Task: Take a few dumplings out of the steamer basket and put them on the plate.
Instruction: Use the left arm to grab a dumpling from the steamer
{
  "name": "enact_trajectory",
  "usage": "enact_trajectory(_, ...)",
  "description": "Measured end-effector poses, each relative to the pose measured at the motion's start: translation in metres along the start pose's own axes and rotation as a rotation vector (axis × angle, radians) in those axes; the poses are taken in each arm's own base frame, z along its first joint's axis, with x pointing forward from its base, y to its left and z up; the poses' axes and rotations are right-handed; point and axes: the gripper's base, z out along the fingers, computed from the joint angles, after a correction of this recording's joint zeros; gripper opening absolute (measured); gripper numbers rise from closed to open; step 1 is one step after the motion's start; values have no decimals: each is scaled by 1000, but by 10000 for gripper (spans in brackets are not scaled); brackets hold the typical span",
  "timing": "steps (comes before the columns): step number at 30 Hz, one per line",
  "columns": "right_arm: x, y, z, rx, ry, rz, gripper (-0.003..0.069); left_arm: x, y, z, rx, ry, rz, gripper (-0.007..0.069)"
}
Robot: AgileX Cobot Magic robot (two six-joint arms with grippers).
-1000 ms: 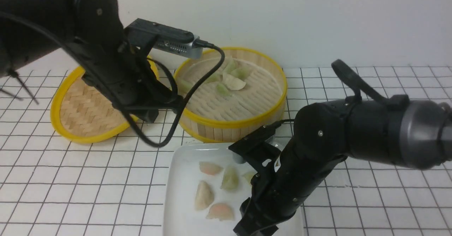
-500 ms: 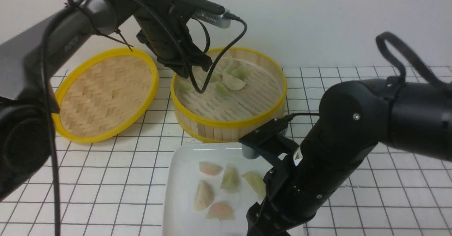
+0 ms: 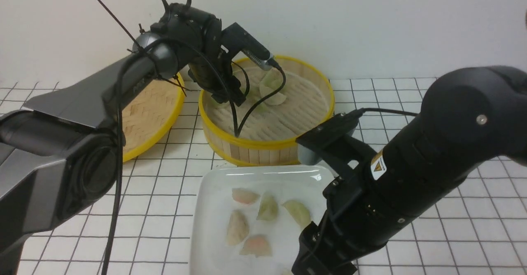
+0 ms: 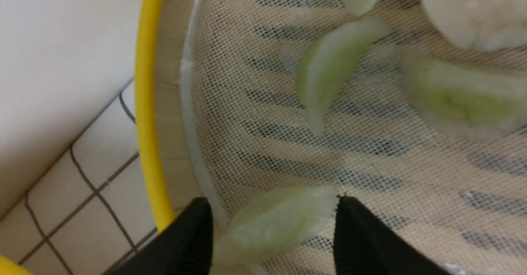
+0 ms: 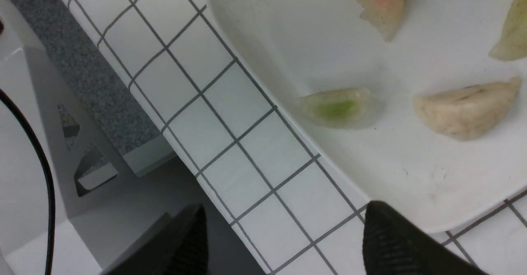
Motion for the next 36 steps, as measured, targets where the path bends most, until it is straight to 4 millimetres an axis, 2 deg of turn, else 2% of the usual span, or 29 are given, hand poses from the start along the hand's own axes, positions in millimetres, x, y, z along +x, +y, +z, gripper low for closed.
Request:
enact_trajectory(4,0,-1,0,9,0,-2,459,4,-4,11,8,14,0,384)
enact_trajectory(14,-1,-1,0,11,-13,8,459,7,-8,22,23,31,-49,375)
enact_trajectory(17,-1,0,0,2,-15,14,459,6,-11,22,29,37,-60,298)
enact_trajectory(19,-2,0,0,-4,-17,18,459,6,-13,22,31,43,-68,215)
enact_trajectory(22,-2,1,0,-11,-19,23,459,3,-16,16,27,47,-88,197)
enact_trajectory(26,-2,2,0,-27,-23,35,459,0,-15,1,28,55,-116,197)
enact_trajectory(28,-2,3,0,-34,-24,40,459,-6,-13,-16,29,46,-141,197)
enact_trajectory(31,-2,3,0,-35,-24,45,459,-13,-11,-54,54,53,-176,197)
enact_trajectory(35,-1,1,-2,-8,-23,38,459,-15,-10,-116,129,87,-215,197)
enact_trajectory(36,-1,1,-2,-1,-23,37,459,-15,-9,-122,129,78,-218,197)
